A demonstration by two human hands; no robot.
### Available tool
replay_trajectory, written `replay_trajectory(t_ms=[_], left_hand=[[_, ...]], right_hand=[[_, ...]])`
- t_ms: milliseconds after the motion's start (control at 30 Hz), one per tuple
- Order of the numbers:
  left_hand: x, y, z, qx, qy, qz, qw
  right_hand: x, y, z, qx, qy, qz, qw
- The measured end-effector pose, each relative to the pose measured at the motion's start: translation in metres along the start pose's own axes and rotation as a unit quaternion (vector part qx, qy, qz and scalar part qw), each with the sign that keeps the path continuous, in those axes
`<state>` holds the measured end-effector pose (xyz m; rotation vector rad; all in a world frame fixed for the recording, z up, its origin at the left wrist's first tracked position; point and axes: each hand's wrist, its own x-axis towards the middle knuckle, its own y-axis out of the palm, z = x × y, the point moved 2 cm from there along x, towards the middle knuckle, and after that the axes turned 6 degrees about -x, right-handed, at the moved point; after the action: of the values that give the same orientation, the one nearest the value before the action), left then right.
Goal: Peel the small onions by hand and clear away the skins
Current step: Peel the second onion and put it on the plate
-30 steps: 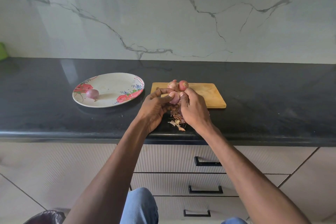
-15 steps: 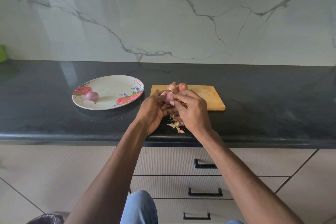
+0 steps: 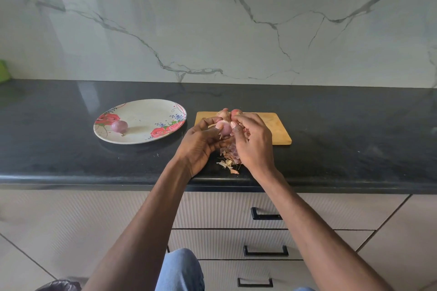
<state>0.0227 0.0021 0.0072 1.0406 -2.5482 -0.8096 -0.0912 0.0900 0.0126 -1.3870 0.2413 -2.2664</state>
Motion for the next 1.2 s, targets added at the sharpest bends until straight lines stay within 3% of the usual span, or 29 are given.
replay_trajectory(t_ms=[233,433,667,933,1067,1200], left_hand=[[0.0,0.002,0.003,0.048,0.01,0.011,0.999],[0.001,0.001,0.005,0.123,0.026,0.015,0.992],[0.001,-0.001,0.0,0.038,0.025,-0.044,0.998],[0.0,0.0,-0.001,0.002,0.013,-0.021,1.0],[-0.002,0.002,-0.002,0.002,0.015,-0.011,1.0],[-0.001,0.0,-0.003,-0.013,0.013,-0.017,1.0]], right_hand=[[0.004,0.0,-0.007,0.059,0.112,0.046,0.991],[0.002,0.005,-0.005,-0.008,0.111,0.077,0.991],[0.003,0.002,-0.015,-0.01,0.174,0.044,0.984],[-0.003,0.002,0.003,-0.006,-0.066,0.007,0.998],[-0.007,0.002,0.004,-0.047,-0.089,-0.008,0.995],[-0.003,0.001,-0.004,-0.08,-0.003,-0.03,0.996]])
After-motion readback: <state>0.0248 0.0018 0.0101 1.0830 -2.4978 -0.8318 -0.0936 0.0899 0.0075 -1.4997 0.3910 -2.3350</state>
